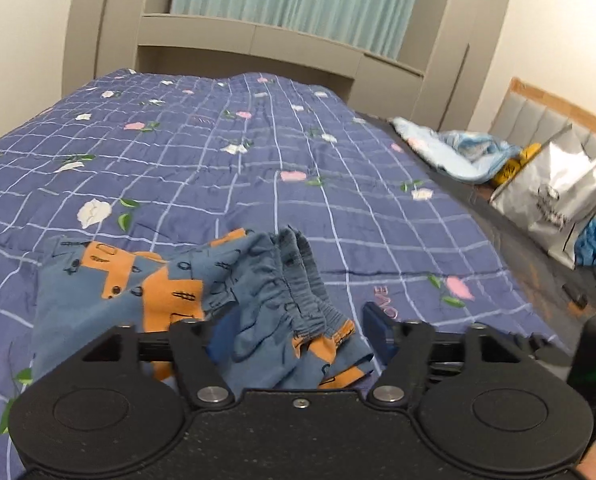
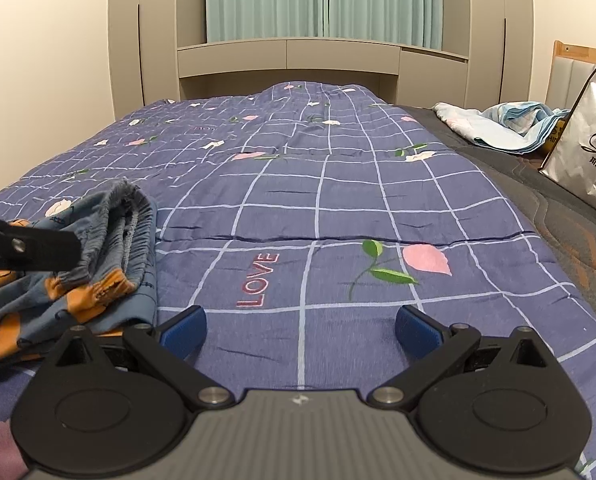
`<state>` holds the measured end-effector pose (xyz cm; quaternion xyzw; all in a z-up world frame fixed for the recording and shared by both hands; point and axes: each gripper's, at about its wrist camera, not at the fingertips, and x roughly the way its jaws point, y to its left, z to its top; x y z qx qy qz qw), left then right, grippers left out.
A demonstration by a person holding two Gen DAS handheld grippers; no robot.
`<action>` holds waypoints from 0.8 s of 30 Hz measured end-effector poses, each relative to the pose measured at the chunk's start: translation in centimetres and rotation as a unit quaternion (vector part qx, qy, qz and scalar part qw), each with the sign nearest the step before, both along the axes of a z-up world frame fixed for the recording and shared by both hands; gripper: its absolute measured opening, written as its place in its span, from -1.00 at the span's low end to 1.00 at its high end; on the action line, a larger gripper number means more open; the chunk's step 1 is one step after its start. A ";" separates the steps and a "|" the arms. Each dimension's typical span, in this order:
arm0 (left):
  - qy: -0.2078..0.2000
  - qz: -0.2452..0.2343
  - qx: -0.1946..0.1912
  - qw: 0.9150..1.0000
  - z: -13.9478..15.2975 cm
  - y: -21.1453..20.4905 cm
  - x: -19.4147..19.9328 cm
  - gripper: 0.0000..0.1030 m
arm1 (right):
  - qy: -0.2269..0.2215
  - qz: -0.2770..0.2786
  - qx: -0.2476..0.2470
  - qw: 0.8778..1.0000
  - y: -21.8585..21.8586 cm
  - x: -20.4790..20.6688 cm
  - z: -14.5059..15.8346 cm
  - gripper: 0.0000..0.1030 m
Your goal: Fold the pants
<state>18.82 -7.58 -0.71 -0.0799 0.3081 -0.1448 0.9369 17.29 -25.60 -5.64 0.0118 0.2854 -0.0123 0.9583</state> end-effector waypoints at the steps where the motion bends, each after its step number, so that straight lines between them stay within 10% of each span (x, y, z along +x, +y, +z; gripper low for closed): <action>1: -0.005 0.006 -0.007 1.000 0.2 0.3 -0.4 0.53 | 0.001 0.000 0.000 1.000 0.0 0.0 0.0 1.00; 6: -0.024 0.045 -0.011 0.999 1.0 2.2 -1.8 0.94 | 0.004 -0.001 -0.007 1.000 0.2 -0.1 0.1 1.00; 24: 0.027 0.187 -0.009 0.982 -1.5 11.5 -3.3 0.99 | -0.030 -0.008 -0.021 0.999 2.3 -3.3 2.7 1.00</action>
